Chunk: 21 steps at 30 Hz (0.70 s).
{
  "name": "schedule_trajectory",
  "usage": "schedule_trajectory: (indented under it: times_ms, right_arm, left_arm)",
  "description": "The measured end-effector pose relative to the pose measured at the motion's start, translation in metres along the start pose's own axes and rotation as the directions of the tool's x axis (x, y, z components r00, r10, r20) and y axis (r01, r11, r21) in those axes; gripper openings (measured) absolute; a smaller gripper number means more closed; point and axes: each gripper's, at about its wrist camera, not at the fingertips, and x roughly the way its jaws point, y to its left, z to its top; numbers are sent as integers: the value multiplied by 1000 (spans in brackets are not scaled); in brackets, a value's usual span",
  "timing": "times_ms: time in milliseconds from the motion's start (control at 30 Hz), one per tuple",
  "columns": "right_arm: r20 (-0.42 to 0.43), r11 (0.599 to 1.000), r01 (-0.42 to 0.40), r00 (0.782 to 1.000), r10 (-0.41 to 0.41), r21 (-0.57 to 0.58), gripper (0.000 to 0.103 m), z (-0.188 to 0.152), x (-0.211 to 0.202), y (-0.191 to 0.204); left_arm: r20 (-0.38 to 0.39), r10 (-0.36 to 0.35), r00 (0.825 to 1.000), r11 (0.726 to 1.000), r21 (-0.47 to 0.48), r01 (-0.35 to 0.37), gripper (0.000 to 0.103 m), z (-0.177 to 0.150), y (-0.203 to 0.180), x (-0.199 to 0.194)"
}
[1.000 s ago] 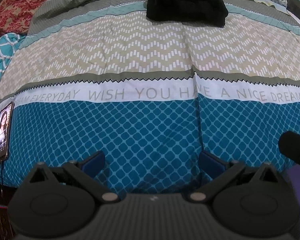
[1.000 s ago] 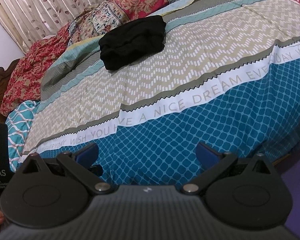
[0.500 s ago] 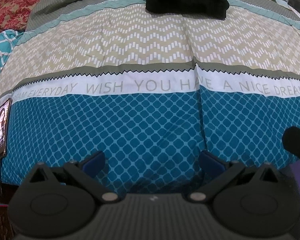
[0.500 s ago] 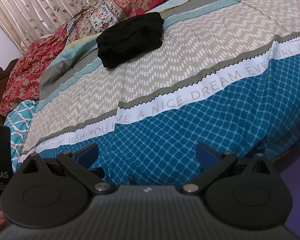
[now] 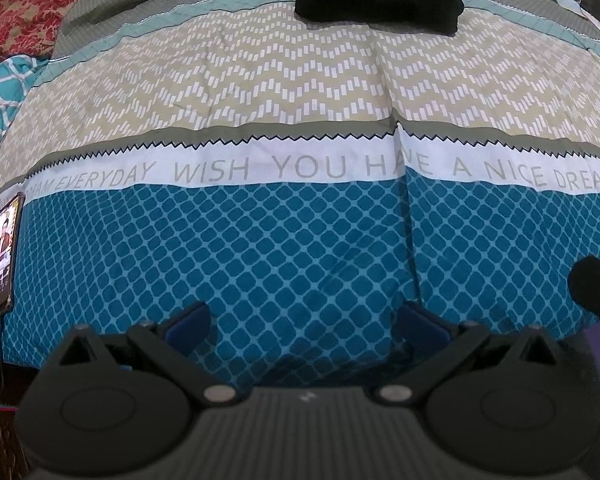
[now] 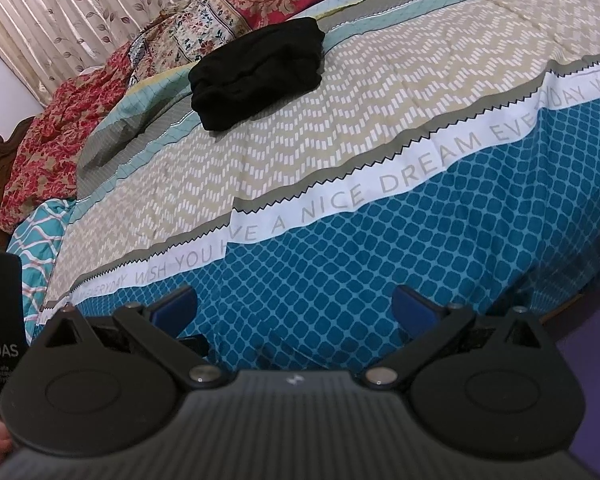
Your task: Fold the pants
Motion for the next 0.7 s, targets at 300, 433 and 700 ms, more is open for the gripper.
schedule_trajectory:
  times_ms: [300, 433, 700]
  right_arm:
    - [-8, 1000, 0, 1000, 0, 1, 103, 1, 2, -1]
    - [-9, 1000, 0, 1000, 0, 1, 103, 1, 2, -1]
    - [-11, 1000, 1, 1000, -1, 3, 103, 1, 3, -1]
  left_arm:
    - [-5, -1, 1000, 1000, -1, 1, 103, 0, 0, 2]
    - [-4, -2, 1000, 1000, 0, 2, 103, 0, 0, 3]
    - [-9, -5, 1000, 1000, -3, 5, 103, 0, -1, 5]
